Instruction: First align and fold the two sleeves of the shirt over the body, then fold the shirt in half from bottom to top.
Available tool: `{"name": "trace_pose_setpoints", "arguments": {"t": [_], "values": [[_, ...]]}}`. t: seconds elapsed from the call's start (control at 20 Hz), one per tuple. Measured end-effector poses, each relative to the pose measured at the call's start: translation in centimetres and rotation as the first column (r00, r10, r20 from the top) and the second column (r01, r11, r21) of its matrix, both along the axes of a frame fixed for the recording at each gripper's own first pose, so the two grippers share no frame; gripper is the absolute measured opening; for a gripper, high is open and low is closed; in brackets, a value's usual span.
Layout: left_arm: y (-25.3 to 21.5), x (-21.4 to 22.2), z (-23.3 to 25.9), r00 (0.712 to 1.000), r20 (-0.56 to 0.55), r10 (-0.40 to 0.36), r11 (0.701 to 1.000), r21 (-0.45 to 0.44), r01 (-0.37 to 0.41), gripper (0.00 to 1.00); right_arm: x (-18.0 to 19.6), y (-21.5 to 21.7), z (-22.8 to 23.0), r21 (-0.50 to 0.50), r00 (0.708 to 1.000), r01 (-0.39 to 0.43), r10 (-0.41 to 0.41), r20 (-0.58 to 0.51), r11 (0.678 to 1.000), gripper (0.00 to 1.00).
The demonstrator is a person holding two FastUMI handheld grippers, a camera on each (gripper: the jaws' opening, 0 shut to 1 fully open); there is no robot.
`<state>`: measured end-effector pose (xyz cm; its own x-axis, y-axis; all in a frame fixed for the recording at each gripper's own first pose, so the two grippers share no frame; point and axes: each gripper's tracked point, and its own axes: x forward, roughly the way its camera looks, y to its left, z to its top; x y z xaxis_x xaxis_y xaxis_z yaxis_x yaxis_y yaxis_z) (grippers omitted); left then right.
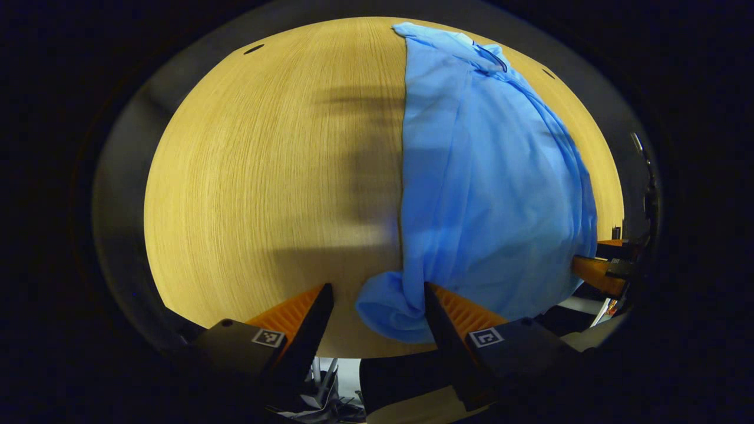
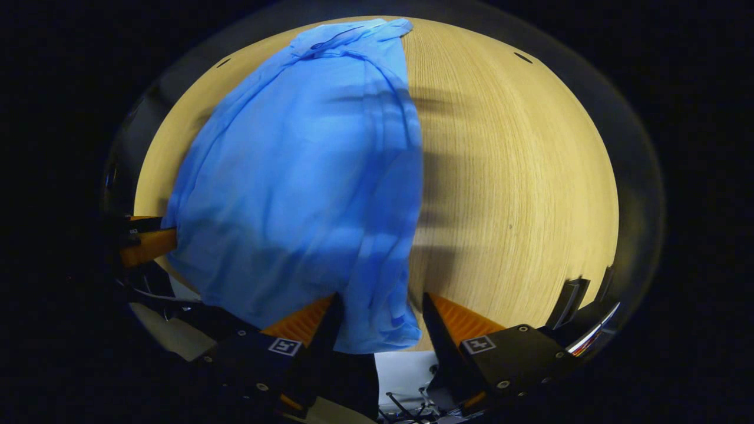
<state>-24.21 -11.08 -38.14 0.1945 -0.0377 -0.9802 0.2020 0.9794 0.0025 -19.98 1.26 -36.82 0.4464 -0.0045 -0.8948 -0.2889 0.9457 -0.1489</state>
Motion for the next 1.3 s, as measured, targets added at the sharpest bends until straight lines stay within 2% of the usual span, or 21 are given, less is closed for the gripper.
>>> {"name": "trace_pose_setpoints", "arguments": {"t": [0.2,0.25,0.3,0.35,0.4,0.65,0.95,1.1,1.3], "values": [[-1.8,-0.1,-0.1,0.999,0.006,-0.042,0.999,-0.020,0.042,0.23,0.2,-0.2,0.2,0.035,0.998,0.053,-0.054,0.019,0.998,0.36],[-2.0,-0.3,0.1,0.998,0.000,-0.065,0.998,-0.023,0.065,0.12,0.1,-0.1,0.0,0.061,0.997,0.072,-0.073,0.006,0.996,0.04],[-2.0,-0.4,-0.5,0.998,-0.002,-0.062,0.998,-0.024,0.062,0.11,-0.2,0.0,0.0,0.085,0.997,0.082,-0.081,-0.018,0.993,0.02],[-2.2,-0.5,0.3,0.998,-0.009,-0.061,0.998,-0.033,0.061,0.06,-0.3,0.2,0.3,0.112,0.995,0.099,-0.096,-0.029,0.989,0.01],[-2.1,-0.1,0.4,0.999,-0.008,-0.042,0.998,-0.047,0.042,0.06,0.0,0.2,0.8,0.121,0.995,0.098,-0.096,-0.023,0.988,0.01],[-2.7,3.7,2.3,0.999,0.045,0.008,0.995,-0.102,-0.004,0.06,4.3,1.0,4.9,0.191,0.993,0.088,-0.102,0.065,0.978,0.01],[-5.2,12.0,6.8,0.984,0.179,-0.024,0.990,-0.130,0.048,0.06,10.3,2.4,11.3,0.199,0.977,0.034,-0.074,0.199,0.979,0.01],[-6.4,16.6,9.0,0.969,0.241,-0.051,0.989,-0.124,0.083,0.06,14.1,2.5,14.7,0.184,0.957,0.024,-0.076,0.280,0.983,0.01],[-7.4,23.0,12.3,0.947,0.318,-0.036,0.989,-0.128,0.081,0.06,19.3,3.4,19.8,0.193,0.931,0.014,-0.083,0.356,0.981,0.00]]}}
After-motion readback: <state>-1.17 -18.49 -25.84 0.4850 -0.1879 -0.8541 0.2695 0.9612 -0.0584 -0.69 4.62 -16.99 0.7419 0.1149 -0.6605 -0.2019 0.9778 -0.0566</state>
